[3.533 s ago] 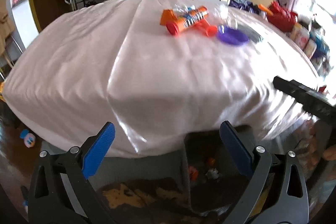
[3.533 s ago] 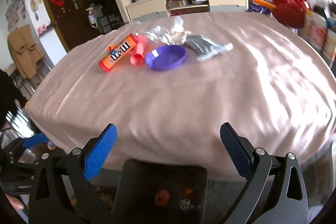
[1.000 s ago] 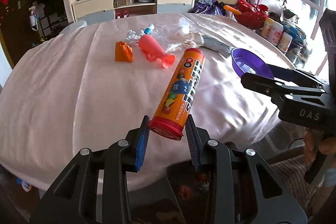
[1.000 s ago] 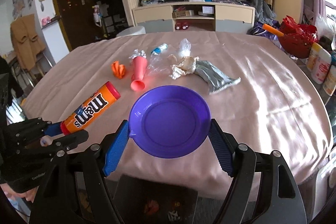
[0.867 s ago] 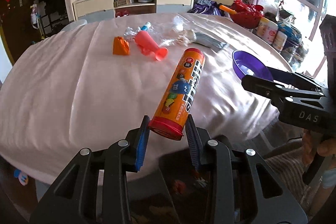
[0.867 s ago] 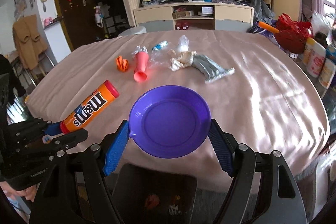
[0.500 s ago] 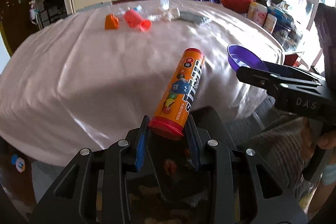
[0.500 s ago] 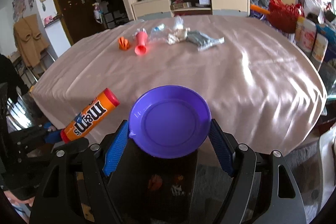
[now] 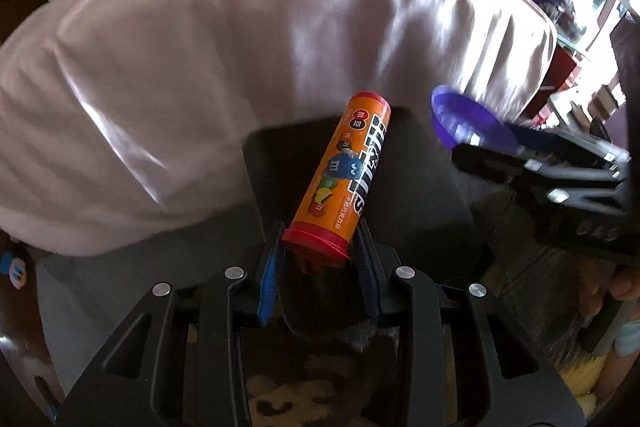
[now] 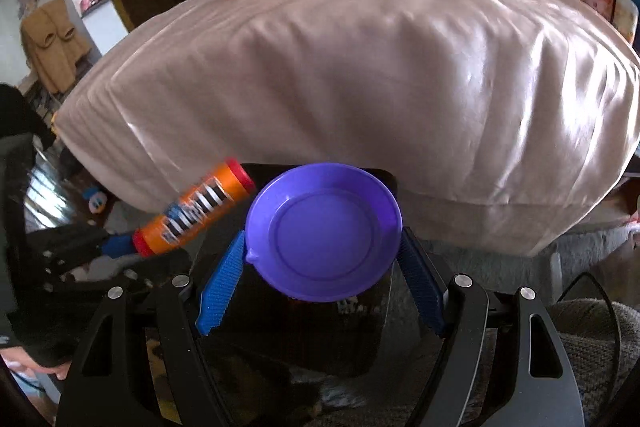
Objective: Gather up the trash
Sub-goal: 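Carry the tube and dish to the black bin and open both tools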
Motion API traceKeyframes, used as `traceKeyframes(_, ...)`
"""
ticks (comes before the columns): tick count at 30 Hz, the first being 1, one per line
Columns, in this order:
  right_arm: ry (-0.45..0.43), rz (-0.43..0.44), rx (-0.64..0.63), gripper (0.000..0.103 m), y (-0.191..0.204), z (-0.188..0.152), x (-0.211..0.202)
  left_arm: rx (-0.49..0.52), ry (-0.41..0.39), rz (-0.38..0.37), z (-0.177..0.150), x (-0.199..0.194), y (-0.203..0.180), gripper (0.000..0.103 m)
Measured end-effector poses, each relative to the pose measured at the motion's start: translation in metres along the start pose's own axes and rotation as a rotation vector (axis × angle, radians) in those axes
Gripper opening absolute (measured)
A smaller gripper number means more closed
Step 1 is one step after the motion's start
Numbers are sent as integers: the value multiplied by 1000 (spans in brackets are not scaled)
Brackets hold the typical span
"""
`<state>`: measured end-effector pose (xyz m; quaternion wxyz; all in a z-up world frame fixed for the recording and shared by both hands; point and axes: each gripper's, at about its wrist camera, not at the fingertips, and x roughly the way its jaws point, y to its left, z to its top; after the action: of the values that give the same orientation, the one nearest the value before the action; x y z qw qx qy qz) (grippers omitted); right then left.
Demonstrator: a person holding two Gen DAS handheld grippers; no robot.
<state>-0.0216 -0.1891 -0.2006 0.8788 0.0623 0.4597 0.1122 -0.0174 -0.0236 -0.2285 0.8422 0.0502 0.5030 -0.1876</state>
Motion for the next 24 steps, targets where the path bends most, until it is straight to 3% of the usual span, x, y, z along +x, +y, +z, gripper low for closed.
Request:
traceKeyframes(12, 15, 8, 27, 78, -5, 0, 2, 4, 30, 0, -6, 12, -2, 34)
traceKeyframes(17, 15, 6, 44, 87, -10, 1, 2, 7, 29, 11, -4, 10, -3, 44)
traceKeyframes(24, 22, -5, 60, 87, -13, 2, 4, -5, 25, 21, -5, 9, 2, 48)
